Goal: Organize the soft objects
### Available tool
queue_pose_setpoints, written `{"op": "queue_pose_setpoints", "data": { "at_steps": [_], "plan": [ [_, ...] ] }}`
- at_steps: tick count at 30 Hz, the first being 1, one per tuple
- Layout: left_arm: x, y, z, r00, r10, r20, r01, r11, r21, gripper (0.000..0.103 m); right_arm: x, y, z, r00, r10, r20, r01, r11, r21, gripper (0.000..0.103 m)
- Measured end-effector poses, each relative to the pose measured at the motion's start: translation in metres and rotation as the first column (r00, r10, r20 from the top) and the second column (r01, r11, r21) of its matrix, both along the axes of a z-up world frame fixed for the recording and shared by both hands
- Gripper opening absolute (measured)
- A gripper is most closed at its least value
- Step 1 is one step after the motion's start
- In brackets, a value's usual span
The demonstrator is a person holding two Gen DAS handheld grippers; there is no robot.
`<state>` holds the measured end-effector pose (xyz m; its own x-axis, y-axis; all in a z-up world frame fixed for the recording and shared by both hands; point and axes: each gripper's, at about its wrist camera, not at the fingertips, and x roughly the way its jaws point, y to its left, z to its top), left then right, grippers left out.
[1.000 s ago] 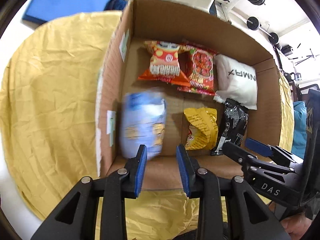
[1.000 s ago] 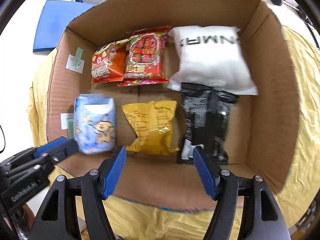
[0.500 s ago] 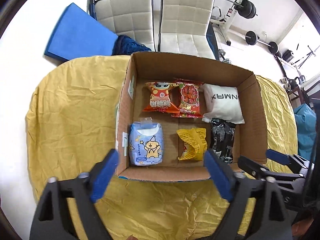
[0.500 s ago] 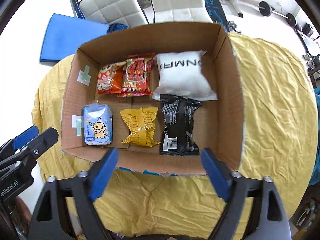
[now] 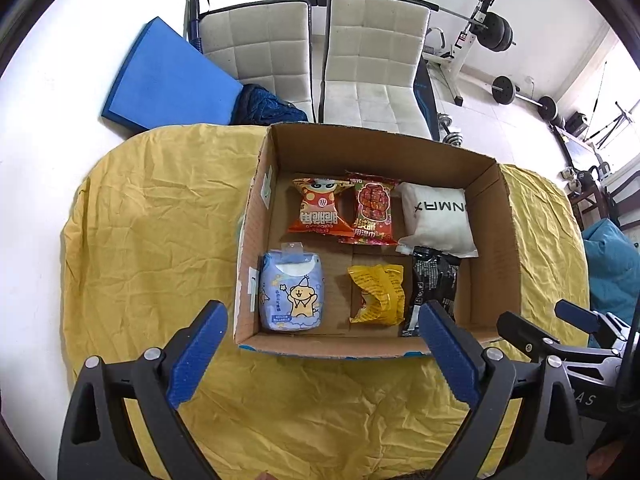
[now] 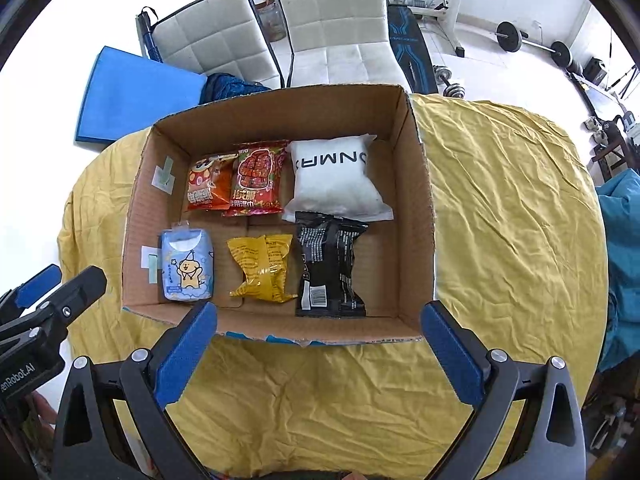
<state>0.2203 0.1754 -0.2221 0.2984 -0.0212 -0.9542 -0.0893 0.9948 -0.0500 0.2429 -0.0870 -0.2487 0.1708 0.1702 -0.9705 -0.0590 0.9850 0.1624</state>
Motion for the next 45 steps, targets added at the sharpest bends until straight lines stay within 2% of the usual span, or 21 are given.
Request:
{"op": "queue_pose_setpoints", "data": {
  "at_steps": [5,9,13,17,24,28,37,45],
  "plan": [
    [-0.009,-0.002,0.023,0.999,0.013,0.029,-0.013,1.000,-0.002,0.098,-0.013,-0.006,0.023,0.999,-0.002,0.032,0.001,1.000,0.022,0.103],
    [-0.022,-0.006,0.056,0.997,0.018,0.073,-0.017,1.000,-0.025,0.098,-0.030,-0.012,0.058,0.997,0.001,0.081,-0.002,1.000,0.020,0.103],
    [-0.038,-0.014,0.090,0.993,-0.002,0.118,0.004,1.000,-0.016,0.098,-0.050,-0.018,0.100,0.991,0.010,0.133,-0.013,1.000,0.026,0.103],
    [-0.054,-0.023,0.113,0.992,-0.027,0.124,0.027,1.000,0.000,0.098,-0.073,-0.025,0.139,0.983,0.010,0.181,-0.015,1.000,0.024,0.103],
    [-0.083,-0.029,0.141,0.993,-0.014,0.120,0.016,1.000,-0.011,0.098,-0.104,-0.037,0.185,0.978,0.021,0.208,-0.029,0.999,0.032,0.103],
    [-0.098,-0.032,0.156,0.993,-0.009,0.118,0.009,1.000,0.001,0.098,-0.121,-0.039,0.202,0.975,0.036,0.221,-0.045,0.998,0.037,0.103],
    [-0.122,-0.034,0.182,0.989,0.007,0.151,-0.011,1.000,0.027,0.098,-0.141,-0.041,0.218,0.975,0.051,0.218,-0.058,0.998,0.026,0.103],
    [-0.129,-0.035,0.183,0.989,0.012,0.146,-0.017,0.999,0.033,0.098,-0.146,-0.052,0.225,0.972,0.011,0.233,-0.014,1.000,0.012,0.103]
  ]
}}
